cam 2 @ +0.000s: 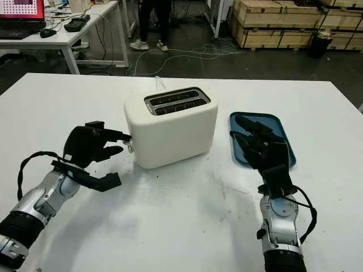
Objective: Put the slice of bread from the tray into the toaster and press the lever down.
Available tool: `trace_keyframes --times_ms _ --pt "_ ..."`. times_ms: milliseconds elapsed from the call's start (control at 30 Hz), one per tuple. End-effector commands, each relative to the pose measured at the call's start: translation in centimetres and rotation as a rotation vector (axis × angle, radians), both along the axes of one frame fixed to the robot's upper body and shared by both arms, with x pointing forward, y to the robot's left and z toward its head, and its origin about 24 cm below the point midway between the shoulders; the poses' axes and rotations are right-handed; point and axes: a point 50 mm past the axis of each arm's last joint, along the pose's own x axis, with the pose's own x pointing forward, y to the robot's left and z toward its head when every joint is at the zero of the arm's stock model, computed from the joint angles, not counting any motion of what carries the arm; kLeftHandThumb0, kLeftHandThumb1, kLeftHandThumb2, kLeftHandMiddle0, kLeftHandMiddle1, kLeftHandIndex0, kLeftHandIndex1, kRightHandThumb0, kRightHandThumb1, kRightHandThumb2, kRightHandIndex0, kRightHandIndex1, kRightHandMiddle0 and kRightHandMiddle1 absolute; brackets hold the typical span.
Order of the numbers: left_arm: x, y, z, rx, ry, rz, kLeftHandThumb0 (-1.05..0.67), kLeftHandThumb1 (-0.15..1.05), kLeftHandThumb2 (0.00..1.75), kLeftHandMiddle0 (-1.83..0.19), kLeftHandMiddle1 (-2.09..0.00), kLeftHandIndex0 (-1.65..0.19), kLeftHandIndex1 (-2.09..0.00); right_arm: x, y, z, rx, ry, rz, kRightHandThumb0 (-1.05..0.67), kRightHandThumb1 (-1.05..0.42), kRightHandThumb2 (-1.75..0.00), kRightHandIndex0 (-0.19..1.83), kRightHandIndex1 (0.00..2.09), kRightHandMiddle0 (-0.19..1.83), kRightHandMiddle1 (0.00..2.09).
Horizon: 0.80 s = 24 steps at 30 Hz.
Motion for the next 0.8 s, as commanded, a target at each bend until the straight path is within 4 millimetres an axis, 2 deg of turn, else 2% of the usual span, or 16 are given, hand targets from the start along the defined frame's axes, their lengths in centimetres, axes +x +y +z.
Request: trace_keyframes --times_ms 0,233,333,433,467,533,600,633,667,700,767 --pt "-1.5 -2.0 -3.8 0.187 0.234 -0.130 -0.22 0.82 0.00 -0.69 -1.74 -1.23 -0.01 0.1 0.1 0.0 0.008 0.001 -0.002 -0.61 -0.92 -0.12 1.00 0.01 0.90 0.00" --pt "0.1 -1.3 0.0 0.355 0.114 -0.280 -0.24 0.75 0.00 -0.78 -1.72 -1.30 -0.03 0.2 -0.1 0.0 0.017 0.027 -0.023 -0.58 -0.92 -0.12 0.98 0.00 0.88 0.00" --pt "0.7 -1.8 1.2 0.411 0.096 -0.361 -0.28 0.70 0.00 -0.86 -1.57 -1.34 -0.04 0.2 -0.2 -0.1 0.012 0.024 -0.023 -0.59 -0.92 -0.12 0.97 0.00 0.88 0.00" --pt "0.9 -3.1 1.3 0.418 0.132 -0.404 -0.33 0.70 0.00 -0.90 -1.40 -1.34 -0.02 0.1 -0.2 -0.3 0.010 0.020 -0.023 -0.61 -0.92 -0.13 0.98 0.00 0.88 0.00" --pt "0.9 -3.8 1.0 0.385 0.147 -0.410 -0.32 0.71 0.00 -0.90 -1.29 -1.34 -0.02 0.1 -0.2 -0.3 0.014 0.020 -0.022 -0.61 -0.92 -0.13 0.99 0.01 0.88 0.00" --pt "0.5 -5.8 -1.0 0.204 0.175 -0.390 -0.29 0.73 0.01 -0.92 -1.17 -1.34 -0.01 0.0 -0.3 -0.5 0.014 0.022 -0.023 -0.61 -0.92 -0.12 0.99 0.01 0.89 0.01" --pt "0.0 -7.6 -3.9 0.012 0.226 -0.309 -0.25 0.78 0.01 -0.86 -1.34 -1.31 -0.01 -0.1 -0.5 -0.5 0.012 0.024 -0.028 -0.60 -0.92 -0.12 1.00 0.01 0.90 0.01" --pt "-0.6 -8.6 -5.7 -0.053 0.274 -0.253 -0.25 0.82 0.02 -0.76 -1.51 -1.27 -0.01 -0.2 -0.6 -0.6 0.016 0.027 -0.032 -0.59 -0.92 -0.12 1.00 0.01 0.90 0.01" --pt "-1.2 -9.5 -7.4 -0.101 0.340 -0.211 -0.26 0.87 0.04 -0.68 -1.58 -1.21 -0.01 -0.2 -0.7 -0.6 0.013 0.032 -0.034 -0.58 -0.92 -0.12 1.00 0.01 0.90 0.01" --pt "-2.0 -10.2 -8.7 -0.132 0.395 -0.195 -0.27 0.89 0.05 -0.65 -1.57 -1.18 -0.01 -0.3 -0.9 -0.6 0.002 0.035 -0.033 -0.58 -0.92 -0.12 1.01 0.01 0.89 0.00" --pt "-2.9 -10.7 -9.8 -0.129 0.443 -0.207 -0.27 0.90 0.05 -0.66 -1.51 -1.18 -0.01 -0.2 -1.0 -0.5 -0.011 0.041 -0.026 -0.60 -0.92 -0.14 1.01 0.01 0.89 0.00"
